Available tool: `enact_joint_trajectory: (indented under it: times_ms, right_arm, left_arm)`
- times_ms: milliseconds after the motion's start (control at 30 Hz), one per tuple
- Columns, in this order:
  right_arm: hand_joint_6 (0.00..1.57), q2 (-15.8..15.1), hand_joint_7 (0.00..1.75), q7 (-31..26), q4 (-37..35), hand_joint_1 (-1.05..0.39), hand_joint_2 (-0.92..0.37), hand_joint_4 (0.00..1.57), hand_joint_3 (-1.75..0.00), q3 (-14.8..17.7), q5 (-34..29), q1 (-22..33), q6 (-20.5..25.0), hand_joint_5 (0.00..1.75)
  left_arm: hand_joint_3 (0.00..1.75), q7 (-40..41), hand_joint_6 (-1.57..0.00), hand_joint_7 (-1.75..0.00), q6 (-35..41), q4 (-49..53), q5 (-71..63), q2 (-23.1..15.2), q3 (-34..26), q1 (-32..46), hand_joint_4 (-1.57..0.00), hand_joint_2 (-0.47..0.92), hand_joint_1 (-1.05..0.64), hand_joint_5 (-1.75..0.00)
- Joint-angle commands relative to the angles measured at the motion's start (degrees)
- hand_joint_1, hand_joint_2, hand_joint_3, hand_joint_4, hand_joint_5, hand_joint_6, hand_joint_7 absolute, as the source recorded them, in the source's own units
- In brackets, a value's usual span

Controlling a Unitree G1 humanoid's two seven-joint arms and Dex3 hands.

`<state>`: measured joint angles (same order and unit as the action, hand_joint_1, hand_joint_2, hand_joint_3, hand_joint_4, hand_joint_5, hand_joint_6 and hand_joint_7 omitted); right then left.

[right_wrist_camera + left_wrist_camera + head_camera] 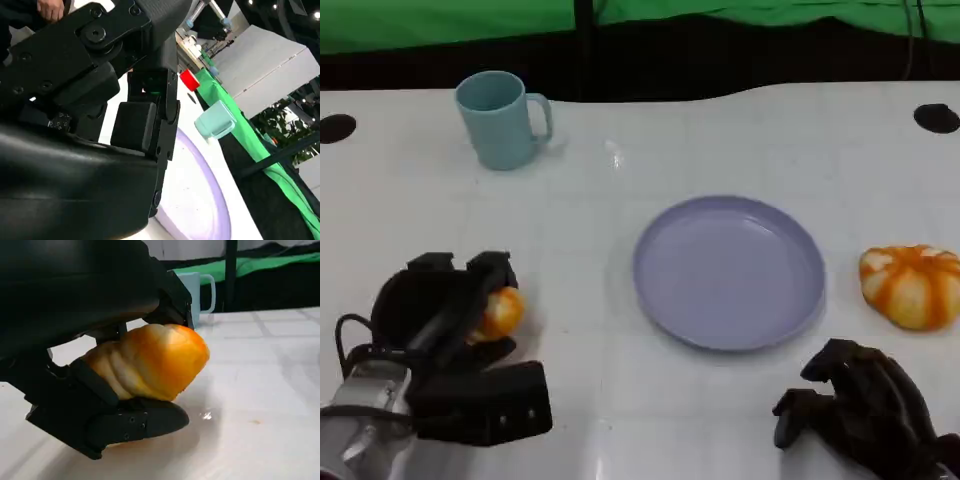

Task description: Grasp the bread from the table and place it into the plate.

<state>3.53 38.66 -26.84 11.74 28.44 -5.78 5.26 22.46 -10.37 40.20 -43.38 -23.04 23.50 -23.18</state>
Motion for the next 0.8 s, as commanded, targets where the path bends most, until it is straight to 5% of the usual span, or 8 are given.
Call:
enact_joint_trajectory:
  times_ms: [33, 200, 433, 600, 700, 767, 800]
  right_arm:
    - [1.57, -0.8, 0.37, -0.1, -0.3, -1.05, -0.71, 1.57, 0.00, 0.4, 0.2, -0.3, -0.2, 0.73]
    - [1.57, -0.5, 0.36, -0.9, 0.0, -1.05, -0.72, 1.57, -0.01, 0.4, -0.2, 0.0, -0.4, 0.73]
    - [1.57, -0.6, 0.39, -1.3, 0.0, -1.05, -0.71, 1.57, -0.01, 0.3, -0.4, -0.1, -0.5, 0.76]
    - [1.57, -0.8, 0.39, -1.1, 0.1, -1.05, -0.72, 1.57, -0.01, 0.3, -0.3, 0.1, -0.3, 0.76]
    - [1.57, -0.8, 0.39, -1.2, 0.5, -1.05, -0.72, 1.57, 0.00, 0.2, -0.3, 0.4, -0.2, 0.76]
    - [1.57, -0.7, 0.39, -1.2, 0.7, -1.05, -0.71, 1.57, 0.00, 0.2, -0.2, 0.5, -0.1, 0.76]
    - [1.57, -0.7, 0.39, -1.2, 0.8, -1.05, -0.71, 1.57, 0.00, 0.2, -0.2, 0.6, 0.0, 0.76]
  left_arm:
    - [1.28, -1.1, -0.53, -1.68, 0.1, -3.7, 3.0, 0.4, -2.2, 0.7, -0.71, 0.44, -0.27, -1.75]
    - [1.32, -0.2, -0.51, -1.74, -0.8, -7.6, 3.0, 0.5, -2.3, 0.9, -0.71, 0.41, -0.26, -1.75]
    - [1.27, -1.8, -0.60, -1.60, -0.9, -11.3, 3.8, 1.6, -2.6, 0.0, -0.73, 0.45, -0.28, -1.75]
    - [1.20, -2.8, -0.55, -1.70, -2.6, -11.2, 4.4, 4.0, -2.2, -3.2, -0.73, 0.45, -0.29, -1.75]
    - [0.98, -3.3, -0.60, -1.54, -4.3, -9.5, 4.7, 5.2, -2.0, -5.2, -0.73, 0.53, -0.30, -1.75]
    - [0.80, -3.0, -0.84, -0.96, -6.1, -7.2, 5.4, 6.6, -2.0, -7.2, -0.75, 0.60, -0.29, -1.75]
    - [0.80, -2.7, -0.77, -1.21, -7.0, -5.8, 5.6, 7.3, -1.9, -8.2, -0.75, 0.59, -0.29, -1.75]
